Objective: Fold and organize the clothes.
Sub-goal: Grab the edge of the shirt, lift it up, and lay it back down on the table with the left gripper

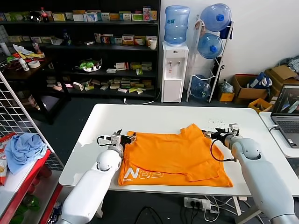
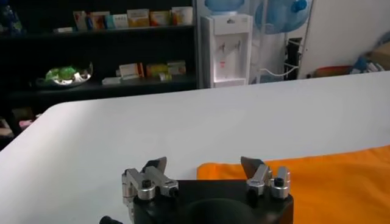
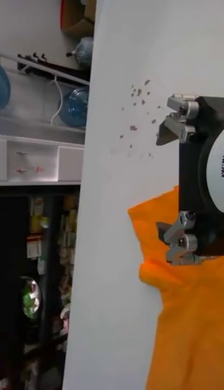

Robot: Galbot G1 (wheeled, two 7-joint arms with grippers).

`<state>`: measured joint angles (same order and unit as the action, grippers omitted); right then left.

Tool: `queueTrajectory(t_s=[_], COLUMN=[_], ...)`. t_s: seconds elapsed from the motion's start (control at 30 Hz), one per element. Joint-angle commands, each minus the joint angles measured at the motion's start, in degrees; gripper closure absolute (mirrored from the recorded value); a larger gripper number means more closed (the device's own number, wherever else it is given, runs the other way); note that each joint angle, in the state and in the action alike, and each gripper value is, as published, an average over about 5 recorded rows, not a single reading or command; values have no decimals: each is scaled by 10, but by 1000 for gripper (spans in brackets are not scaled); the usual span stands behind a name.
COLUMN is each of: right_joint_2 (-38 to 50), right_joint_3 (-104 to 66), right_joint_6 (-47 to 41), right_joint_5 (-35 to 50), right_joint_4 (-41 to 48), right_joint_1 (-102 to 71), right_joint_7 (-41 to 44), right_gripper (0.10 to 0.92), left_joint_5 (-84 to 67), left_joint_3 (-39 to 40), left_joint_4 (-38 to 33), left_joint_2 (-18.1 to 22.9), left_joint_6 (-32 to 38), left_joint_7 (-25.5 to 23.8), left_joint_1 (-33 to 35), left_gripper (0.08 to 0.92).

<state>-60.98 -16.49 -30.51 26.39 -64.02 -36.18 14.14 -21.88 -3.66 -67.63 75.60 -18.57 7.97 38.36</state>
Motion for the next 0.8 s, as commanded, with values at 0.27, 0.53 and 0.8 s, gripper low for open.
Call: queueTrajectory(t_s=[0.27, 0.53, 0.8], right_joint_2=[-52, -54, -54], right_joint_3=[18, 24, 27], right_joint_6=[24, 21, 21], right_joint_5=[-43, -53, -43], right_joint_4=[95, 101, 81], right_joint_1=[44, 40, 38], right_joint_7=[22, 8, -10], right_gripper=[260, 484, 718], left_joint_5=[11, 11, 9], left_joint_3=[3, -2, -2], left_joint_4=[85, 78, 50], left_joint_2=[12, 7, -3], left_joint_6=[0, 4, 9], left_joint_7=[-9, -10, -9], left_joint_1=[-42, -30, -8], left_gripper=[185, 371, 588])
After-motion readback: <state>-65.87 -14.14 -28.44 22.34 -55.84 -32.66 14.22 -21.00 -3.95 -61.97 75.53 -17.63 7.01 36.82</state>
